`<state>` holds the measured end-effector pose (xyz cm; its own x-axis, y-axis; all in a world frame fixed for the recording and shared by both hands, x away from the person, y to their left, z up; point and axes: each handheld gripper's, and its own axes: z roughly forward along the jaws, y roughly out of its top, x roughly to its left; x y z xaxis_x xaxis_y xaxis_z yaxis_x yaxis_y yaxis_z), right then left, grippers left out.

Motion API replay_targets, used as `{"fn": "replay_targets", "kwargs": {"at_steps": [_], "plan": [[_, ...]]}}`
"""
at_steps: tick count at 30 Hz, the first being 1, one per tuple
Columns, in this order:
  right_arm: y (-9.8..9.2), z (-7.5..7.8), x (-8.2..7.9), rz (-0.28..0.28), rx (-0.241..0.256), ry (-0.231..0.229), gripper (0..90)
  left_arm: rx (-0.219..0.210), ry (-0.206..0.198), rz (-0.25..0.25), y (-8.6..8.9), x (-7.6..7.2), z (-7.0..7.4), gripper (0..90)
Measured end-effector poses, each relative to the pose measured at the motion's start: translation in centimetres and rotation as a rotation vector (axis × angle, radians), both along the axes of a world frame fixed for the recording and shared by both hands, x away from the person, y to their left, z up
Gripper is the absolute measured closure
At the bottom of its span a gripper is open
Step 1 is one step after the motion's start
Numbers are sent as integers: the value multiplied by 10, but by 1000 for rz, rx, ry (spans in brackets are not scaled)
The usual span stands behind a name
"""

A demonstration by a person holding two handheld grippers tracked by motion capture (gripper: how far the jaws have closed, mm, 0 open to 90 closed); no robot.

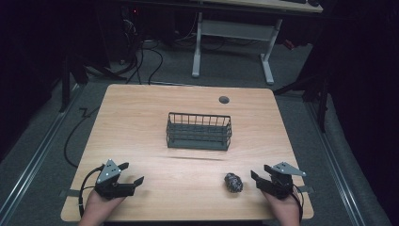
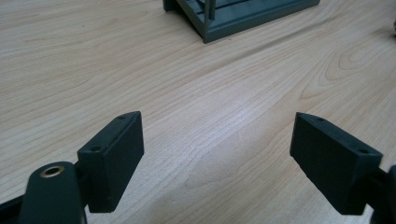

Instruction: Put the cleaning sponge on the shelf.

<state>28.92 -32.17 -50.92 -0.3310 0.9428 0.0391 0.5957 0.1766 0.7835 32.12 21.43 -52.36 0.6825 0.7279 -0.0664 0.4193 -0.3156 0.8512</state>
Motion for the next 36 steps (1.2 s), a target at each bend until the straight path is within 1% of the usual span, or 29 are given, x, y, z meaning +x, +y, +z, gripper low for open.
{"fn": "replay_targets", "kwargs": {"at_steps": [2, 4, 5, 9, 14, 24, 25, 28, 32, 34, 36], "plan": [[1, 0, 0, -5, -4, -3, 361, 0, -2, 3, 1, 1, 0, 179], [1, -1, 0, -8, 4, -7, 357, -2, -5, 8, 2, 1, 1, 175], [2, -1, -1, -14, 11, -10, 355, -3, -12, 12, 3, 1, 2, 174], [3, -1, -2, -11, -1, -16, 356, -6, -14, 14, 3, 0, 3, 174], [3, -2, -2, -9, -1, -22, 352, -1, -13, 15, 1, 0, 3, 174], [2, -1, -4, -9, -2, -23, 353, 2, -13, 12, 1, 0, 2, 174], [1, -1, -3, -10, -12, -24, 353, 2, -12, 12, 1, 0, 2, 174], [2, -1, -3, -13, -13, -21, 353, 2, -8, 13, 2, 1, 2, 174], [2, -2, -4, -18, -9, -23, 353, -1, -16, 14, 1, 0, 3, 174], [1, -2, -3, -20, -8, -22, 357, -3, -16, 15, 2, -1, 3, 174], [2, -1, -4, -19, -18, -18, 374, -1, -16, 18, 2, -1, 3, 174]]}}
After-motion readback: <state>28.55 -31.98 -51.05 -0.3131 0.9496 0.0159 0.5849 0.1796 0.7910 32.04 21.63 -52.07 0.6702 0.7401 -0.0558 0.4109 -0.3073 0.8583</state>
